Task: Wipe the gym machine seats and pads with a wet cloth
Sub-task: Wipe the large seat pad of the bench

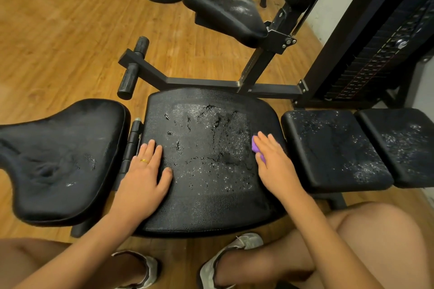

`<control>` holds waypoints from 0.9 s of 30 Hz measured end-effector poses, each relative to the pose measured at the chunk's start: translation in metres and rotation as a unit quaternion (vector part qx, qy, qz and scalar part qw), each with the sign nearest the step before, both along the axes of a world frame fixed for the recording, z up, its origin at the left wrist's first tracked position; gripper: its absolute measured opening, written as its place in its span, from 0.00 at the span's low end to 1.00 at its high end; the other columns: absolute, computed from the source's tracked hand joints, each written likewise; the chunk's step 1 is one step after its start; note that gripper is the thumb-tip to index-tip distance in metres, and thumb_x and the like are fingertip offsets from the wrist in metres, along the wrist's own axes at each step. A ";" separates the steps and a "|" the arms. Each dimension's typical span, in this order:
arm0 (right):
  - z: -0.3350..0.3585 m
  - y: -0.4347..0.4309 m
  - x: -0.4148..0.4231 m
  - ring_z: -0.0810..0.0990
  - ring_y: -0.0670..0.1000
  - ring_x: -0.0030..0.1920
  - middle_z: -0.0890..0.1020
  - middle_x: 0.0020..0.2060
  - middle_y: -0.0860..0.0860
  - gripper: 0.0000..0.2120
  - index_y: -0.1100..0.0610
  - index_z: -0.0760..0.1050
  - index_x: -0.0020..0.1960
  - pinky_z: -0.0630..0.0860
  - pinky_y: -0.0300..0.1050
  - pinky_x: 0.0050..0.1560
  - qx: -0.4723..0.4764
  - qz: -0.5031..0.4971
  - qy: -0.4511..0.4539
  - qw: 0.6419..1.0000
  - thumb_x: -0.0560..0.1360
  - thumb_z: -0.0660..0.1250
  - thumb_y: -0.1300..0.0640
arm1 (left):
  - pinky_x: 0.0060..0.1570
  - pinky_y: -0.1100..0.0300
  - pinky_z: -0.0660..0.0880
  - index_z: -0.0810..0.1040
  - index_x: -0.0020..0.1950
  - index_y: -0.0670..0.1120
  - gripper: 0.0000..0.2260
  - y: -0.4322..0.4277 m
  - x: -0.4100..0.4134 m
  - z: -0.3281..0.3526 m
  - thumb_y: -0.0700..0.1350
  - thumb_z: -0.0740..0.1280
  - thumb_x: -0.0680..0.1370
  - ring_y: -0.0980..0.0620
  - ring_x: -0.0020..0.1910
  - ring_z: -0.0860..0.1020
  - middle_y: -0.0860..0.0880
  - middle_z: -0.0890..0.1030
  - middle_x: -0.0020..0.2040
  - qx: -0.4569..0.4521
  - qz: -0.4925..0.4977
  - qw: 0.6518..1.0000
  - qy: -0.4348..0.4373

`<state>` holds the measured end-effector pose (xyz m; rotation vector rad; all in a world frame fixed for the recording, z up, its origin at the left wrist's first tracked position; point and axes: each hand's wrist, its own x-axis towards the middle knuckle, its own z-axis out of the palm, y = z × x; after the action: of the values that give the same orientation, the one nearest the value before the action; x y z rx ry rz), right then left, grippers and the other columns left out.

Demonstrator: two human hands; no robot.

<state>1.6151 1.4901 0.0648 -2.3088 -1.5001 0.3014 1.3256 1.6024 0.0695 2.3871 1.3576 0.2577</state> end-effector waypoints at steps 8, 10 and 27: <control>0.001 -0.100 -0.035 0.59 0.43 0.76 0.68 0.73 0.43 0.23 0.54 0.70 0.73 0.52 0.35 0.75 0.022 0.083 0.044 0.995 0.79 0.56 0.54 | 0.75 0.56 0.47 0.58 0.80 0.44 0.36 0.000 0.000 -0.003 0.62 0.48 0.76 0.51 0.80 0.48 0.48 0.52 0.81 0.000 0.001 1.000 -0.003; 0.001 -0.083 -0.023 0.57 0.41 0.76 0.66 0.73 0.42 0.22 0.52 0.68 0.74 0.51 0.34 0.75 0.025 0.080 0.057 0.995 0.80 0.57 0.55 | 0.75 0.55 0.49 0.58 0.80 0.45 0.36 0.000 0.001 -0.003 0.62 0.47 0.76 0.53 0.79 0.47 0.48 0.51 0.81 -0.003 0.000 1.000 -0.007; 0.011 0.126 0.062 0.56 0.56 0.78 0.62 0.77 0.52 0.22 0.57 0.61 0.77 0.53 0.46 0.75 -0.006 0.049 -0.034 0.998 0.83 0.55 0.60 | 0.77 0.53 0.50 0.59 0.80 0.44 0.39 0.003 -0.001 -0.003 0.64 0.43 0.74 0.52 0.80 0.49 0.48 0.53 0.81 -0.002 0.003 1.000 -0.014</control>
<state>1.6767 1.6162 0.0754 -2.2803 -1.6530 0.2598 1.3248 1.6057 0.0669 2.3679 1.3514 0.2904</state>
